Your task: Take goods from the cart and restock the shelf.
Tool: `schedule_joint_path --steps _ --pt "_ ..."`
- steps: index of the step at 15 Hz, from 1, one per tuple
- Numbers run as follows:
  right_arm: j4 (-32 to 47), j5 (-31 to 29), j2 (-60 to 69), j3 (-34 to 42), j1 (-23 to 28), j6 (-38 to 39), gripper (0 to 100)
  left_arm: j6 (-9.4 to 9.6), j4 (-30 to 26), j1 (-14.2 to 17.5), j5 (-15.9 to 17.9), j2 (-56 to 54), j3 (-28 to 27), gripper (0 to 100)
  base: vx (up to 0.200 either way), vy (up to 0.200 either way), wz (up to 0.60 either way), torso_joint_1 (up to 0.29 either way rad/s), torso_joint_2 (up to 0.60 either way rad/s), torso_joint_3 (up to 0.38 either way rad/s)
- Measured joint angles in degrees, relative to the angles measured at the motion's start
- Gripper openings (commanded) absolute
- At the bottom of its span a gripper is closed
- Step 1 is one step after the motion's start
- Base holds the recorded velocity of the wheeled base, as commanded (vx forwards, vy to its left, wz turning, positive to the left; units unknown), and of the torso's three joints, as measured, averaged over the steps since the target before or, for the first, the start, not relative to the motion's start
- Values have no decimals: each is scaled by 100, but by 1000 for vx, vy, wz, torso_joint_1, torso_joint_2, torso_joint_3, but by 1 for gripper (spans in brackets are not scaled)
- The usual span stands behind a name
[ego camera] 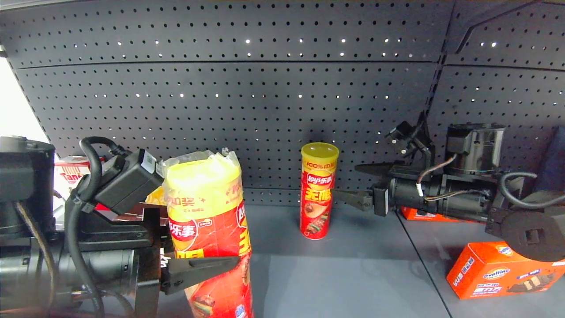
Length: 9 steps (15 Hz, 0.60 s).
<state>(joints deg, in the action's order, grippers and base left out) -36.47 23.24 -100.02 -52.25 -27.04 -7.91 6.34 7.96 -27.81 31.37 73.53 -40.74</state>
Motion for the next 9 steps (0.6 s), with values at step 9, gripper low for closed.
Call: schedule_joint_path --steps 9 --pt "-652 917 -940 -378 129 4 100 0 -9 16 -9 0 26 0 0 0 0 0 0 0"
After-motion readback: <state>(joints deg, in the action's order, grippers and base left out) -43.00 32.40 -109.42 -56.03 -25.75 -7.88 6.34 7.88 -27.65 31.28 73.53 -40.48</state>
